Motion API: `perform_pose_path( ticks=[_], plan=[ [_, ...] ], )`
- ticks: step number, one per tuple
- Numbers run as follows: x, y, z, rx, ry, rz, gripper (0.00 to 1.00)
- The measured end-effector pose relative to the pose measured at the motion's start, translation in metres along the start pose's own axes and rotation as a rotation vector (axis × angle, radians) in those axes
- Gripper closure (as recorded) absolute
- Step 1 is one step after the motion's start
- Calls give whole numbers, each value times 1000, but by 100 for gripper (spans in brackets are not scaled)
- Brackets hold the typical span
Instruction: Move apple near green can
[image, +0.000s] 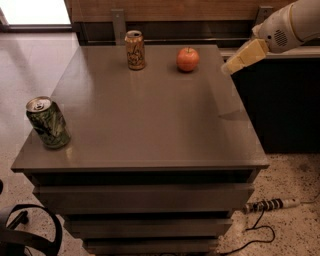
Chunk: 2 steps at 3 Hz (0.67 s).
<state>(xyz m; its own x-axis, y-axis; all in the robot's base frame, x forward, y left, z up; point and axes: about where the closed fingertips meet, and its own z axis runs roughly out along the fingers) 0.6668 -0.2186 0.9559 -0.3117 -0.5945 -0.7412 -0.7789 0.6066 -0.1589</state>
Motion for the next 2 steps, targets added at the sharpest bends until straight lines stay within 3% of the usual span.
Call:
perform_pose_path(
  ticks=[1, 2],
  plan=[
    [-1, -1, 16, -23, -22, 9, 0],
    [-5, -6, 53, -45, -80, 29, 0]
  ],
)
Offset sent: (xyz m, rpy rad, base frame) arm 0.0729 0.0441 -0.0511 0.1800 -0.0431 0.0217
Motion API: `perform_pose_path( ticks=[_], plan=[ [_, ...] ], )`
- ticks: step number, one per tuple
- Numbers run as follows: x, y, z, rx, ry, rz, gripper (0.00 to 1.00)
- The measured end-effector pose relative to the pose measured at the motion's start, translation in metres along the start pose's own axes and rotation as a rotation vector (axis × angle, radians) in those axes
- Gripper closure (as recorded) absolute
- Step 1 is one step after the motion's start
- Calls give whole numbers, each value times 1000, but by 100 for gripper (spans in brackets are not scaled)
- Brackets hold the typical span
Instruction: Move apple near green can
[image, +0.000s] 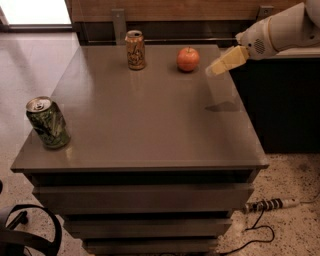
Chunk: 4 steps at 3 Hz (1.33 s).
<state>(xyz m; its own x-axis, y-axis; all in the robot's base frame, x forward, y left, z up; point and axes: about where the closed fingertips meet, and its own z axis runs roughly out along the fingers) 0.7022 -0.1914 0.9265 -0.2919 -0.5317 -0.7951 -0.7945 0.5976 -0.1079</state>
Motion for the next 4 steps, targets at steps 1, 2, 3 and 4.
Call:
perform_pose_path(
  ticks=[1, 2, 3, 4],
  plan=[
    [4, -12, 37, -4, -58, 27, 0],
    [4, -25, 75, 23, -73, 43, 0],
    [2, -37, 108, 32, -92, 55, 0],
    [-2, -48, 136, 35, -153, 93, 0]
  ],
)
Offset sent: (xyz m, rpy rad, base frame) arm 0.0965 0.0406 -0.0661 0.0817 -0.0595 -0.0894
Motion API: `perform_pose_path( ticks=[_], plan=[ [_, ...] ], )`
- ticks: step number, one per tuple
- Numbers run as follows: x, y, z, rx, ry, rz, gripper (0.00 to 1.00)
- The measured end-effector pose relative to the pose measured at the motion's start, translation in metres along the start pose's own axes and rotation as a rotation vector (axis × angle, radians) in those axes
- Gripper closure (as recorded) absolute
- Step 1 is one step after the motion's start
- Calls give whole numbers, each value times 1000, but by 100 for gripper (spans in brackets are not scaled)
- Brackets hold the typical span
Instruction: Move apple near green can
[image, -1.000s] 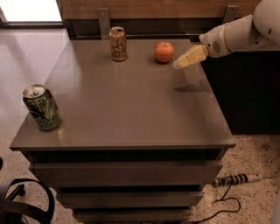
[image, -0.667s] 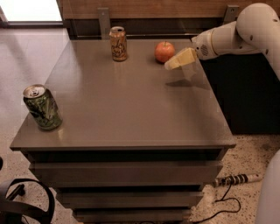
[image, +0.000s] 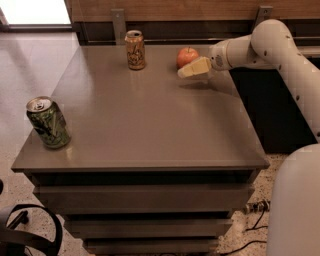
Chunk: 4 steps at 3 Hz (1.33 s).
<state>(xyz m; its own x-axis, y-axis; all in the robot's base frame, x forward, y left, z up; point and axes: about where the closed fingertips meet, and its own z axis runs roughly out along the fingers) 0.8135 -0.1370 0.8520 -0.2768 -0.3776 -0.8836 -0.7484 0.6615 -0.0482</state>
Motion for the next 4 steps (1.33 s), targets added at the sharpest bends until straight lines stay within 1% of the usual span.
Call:
perform_pose_path(
  ticks=[1, 2, 3, 4],
  plan=[
    [1, -8, 28, -1, -74, 58, 0],
    [2, -16, 52, -9, -133, 112, 0],
    [3, -14, 55, -13, -132, 113, 17],
    [3, -12, 59, -18, -131, 113, 41]
  ],
)
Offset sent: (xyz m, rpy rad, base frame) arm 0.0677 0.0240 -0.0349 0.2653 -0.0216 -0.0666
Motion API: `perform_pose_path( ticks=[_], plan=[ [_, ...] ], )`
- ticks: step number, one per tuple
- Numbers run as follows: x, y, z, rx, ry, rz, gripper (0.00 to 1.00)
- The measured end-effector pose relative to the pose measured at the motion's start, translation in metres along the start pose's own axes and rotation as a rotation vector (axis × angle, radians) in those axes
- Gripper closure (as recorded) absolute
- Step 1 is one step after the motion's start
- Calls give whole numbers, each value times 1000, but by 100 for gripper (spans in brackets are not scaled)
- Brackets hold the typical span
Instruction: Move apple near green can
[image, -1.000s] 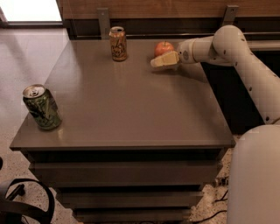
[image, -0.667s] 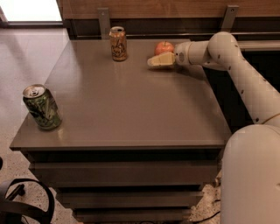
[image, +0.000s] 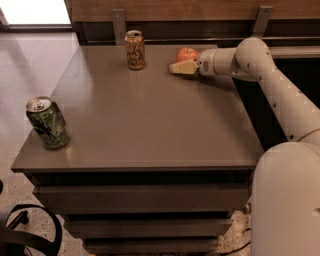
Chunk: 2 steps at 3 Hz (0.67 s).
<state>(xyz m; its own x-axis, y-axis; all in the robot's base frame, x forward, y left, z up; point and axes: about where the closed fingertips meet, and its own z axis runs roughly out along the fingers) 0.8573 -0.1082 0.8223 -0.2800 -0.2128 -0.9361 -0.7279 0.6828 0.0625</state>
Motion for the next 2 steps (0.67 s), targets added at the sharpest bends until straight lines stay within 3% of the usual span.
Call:
perform_pose_path(
  ticks=[2],
  plan=[
    [2, 4, 6, -9, 3, 1, 87]
  ],
)
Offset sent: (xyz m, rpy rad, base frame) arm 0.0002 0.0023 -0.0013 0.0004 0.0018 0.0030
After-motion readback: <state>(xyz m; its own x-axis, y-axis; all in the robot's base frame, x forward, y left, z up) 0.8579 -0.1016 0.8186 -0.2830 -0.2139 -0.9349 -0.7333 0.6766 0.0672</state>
